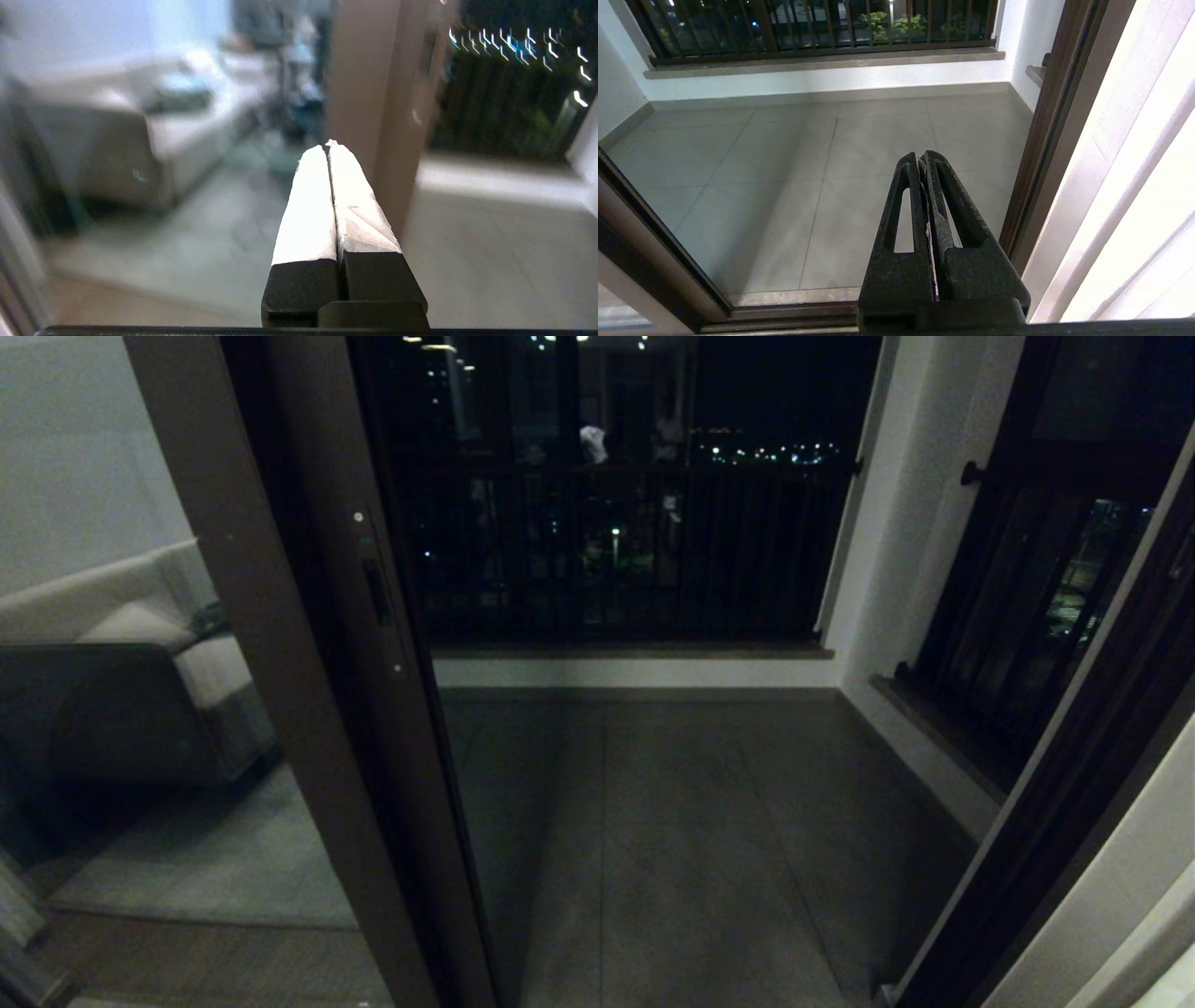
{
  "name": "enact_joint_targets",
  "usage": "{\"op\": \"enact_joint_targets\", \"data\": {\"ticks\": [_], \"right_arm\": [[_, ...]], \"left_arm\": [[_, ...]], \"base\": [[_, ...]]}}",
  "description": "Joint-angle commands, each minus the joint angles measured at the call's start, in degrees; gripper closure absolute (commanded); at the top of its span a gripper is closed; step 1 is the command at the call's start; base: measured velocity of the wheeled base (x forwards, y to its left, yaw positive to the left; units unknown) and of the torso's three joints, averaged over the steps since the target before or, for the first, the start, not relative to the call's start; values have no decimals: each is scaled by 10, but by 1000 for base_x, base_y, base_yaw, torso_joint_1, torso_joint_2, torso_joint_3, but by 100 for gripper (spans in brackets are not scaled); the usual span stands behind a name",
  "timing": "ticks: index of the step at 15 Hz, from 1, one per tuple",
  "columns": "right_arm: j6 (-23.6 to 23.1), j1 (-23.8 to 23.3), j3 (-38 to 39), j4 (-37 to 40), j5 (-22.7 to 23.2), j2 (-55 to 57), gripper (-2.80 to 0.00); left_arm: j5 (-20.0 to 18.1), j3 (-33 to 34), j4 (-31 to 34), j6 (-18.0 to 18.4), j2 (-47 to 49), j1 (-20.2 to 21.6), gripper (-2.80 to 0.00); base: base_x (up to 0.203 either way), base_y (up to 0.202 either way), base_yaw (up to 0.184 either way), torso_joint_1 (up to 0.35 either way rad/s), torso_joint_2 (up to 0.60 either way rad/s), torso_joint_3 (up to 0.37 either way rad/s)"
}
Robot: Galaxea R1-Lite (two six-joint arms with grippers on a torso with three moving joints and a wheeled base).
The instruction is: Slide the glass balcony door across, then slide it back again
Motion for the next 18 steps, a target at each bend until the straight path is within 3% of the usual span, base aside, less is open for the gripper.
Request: {"op": "enact_joint_targets", "data": {"ticks": [1,2,5,6,8,11,14,15,16,18], "right_arm": [[0,0,0,0,0,1,0],[0,0,0,0,0,1,0],[0,0,0,0,0,1,0],[0,0,0,0,0,1,0],[0,0,0,0,0,1,0],[0,0,0,0,0,1,0],[-1,0,0,0,0,1,0],[-1,0,0,0,0,1,0],[-1,0,0,0,0,1,0],[-1,0,0,0,0,1,0]], "left_arm": [[-19,11,-5,14,-13,69,0],[-49,19,5,22,-40,90,0],[-100,92,88,30,-159,86,0],[-123,133,97,14,-171,84,0],[-220,151,151,-30,-167,83,0],[-213,151,153,-51,-166,81,0],[-210,125,234,-95,-141,82,0],[-210,125,232,-91,-147,82,0],[-209,127,221,-63,-163,82,0],[-204,151,181,42,-166,82,0]], "base": [[0,0,0,0,0,0],[0,0,0,0,0,0],[0,0,0,0,0,0],[0,0,0,0,0,0],[0,0,0,0,0,0],[0,0,0,0,0,0],[0,0,0,0,0,0],[0,0,0,0,0,0],[0,0,0,0,0,0],[0,0,0,0,0,0]]}}
